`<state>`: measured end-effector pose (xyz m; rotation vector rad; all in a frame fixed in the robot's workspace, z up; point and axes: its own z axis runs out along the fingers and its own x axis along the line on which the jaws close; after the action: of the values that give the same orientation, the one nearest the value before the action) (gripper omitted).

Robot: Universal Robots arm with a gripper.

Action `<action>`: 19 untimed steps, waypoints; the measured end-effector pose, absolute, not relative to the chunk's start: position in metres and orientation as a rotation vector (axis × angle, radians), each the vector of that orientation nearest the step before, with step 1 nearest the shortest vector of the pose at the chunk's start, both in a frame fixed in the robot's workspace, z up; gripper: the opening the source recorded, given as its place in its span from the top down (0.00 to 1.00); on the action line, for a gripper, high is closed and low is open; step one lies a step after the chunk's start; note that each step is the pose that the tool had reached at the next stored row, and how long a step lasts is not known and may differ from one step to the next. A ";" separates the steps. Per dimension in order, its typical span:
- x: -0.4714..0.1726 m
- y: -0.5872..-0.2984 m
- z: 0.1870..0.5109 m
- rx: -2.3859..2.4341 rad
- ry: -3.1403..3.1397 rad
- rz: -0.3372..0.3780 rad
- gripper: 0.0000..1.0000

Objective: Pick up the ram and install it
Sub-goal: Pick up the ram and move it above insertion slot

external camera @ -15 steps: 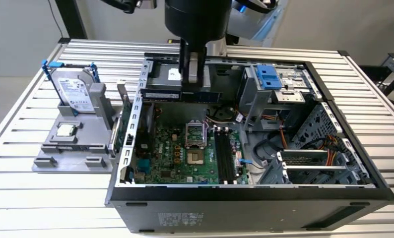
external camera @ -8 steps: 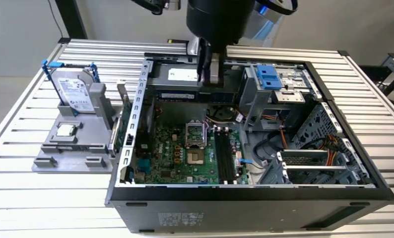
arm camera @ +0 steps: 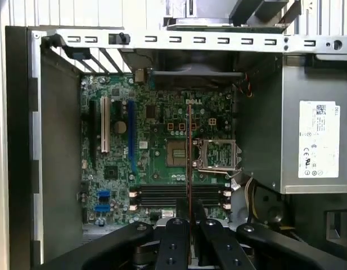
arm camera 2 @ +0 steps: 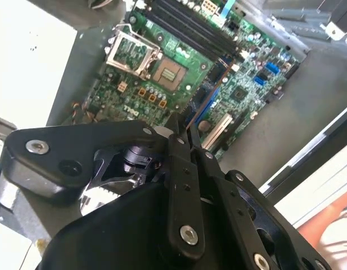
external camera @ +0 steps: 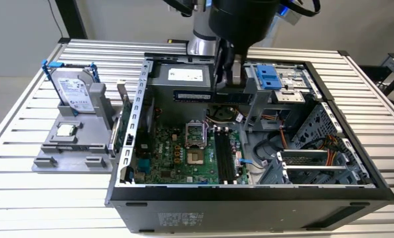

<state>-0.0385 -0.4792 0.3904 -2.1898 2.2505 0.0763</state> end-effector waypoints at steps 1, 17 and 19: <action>-0.035 -0.479 0.390 -2.190 2.250 0.076 1.00; 0.008 -0.479 0.386 -2.190 2.251 0.076 1.00; 0.012 -0.479 0.386 -2.190 2.251 0.076 1.00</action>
<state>0.0123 -0.4792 0.3856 -2.1900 2.2505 0.0761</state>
